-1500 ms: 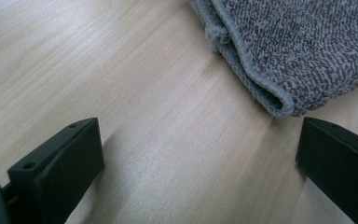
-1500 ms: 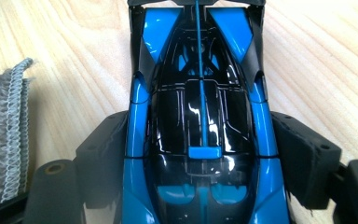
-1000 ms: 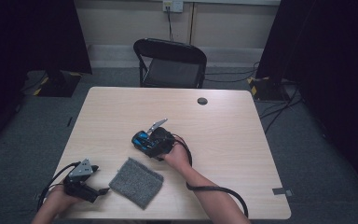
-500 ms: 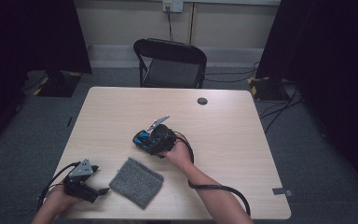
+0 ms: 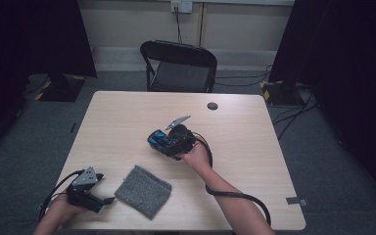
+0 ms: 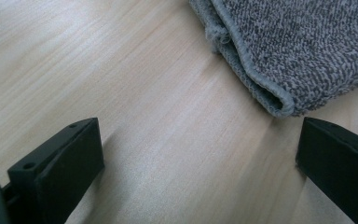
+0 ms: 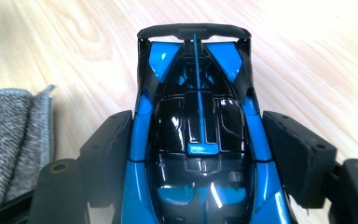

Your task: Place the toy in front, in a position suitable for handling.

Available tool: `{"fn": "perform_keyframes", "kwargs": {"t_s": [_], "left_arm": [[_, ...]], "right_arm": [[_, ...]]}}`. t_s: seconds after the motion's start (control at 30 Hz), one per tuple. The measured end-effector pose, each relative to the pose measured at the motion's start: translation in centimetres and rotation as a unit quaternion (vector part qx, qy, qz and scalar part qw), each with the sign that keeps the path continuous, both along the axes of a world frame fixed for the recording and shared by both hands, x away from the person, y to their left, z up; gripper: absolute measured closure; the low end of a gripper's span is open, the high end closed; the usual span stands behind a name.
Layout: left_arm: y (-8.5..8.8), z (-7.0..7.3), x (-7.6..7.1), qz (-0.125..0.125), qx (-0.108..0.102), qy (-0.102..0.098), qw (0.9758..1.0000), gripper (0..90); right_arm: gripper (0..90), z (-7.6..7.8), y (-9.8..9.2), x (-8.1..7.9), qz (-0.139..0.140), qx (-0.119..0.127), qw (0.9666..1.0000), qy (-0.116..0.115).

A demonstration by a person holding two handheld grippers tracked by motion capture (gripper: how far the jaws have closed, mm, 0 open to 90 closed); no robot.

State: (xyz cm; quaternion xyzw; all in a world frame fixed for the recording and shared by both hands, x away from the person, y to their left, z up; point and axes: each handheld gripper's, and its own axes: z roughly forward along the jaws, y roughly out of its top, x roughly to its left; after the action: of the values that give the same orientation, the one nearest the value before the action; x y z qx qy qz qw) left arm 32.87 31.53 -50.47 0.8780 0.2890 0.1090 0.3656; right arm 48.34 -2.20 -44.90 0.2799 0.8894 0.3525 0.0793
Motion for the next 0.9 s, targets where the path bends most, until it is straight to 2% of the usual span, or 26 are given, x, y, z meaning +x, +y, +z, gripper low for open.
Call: {"fn": "perform_keyframes", "kwargs": {"t_s": [0.5,0.63,0.9], "left_arm": [[0.0,0.0,0.0,0.0,0.001,0.0,1.0,0.1],[0.0,0.0,0.0,0.001,0.0,0.0,1.0,0.1],[0.0,0.0,0.0,0.001,0.0,0.0,1.0,0.0]], "right_arm": [[26.8,0.8,-6.2,0.1,-0.037,-0.001,0.9992,-0.012],[26.8,0.7,-7.6,-0.1,-0.043,-0.008,0.9989,-0.018],[26.8,0.1,-10.8,-0.8,-0.059,-0.007,0.9981,-0.015]]}}
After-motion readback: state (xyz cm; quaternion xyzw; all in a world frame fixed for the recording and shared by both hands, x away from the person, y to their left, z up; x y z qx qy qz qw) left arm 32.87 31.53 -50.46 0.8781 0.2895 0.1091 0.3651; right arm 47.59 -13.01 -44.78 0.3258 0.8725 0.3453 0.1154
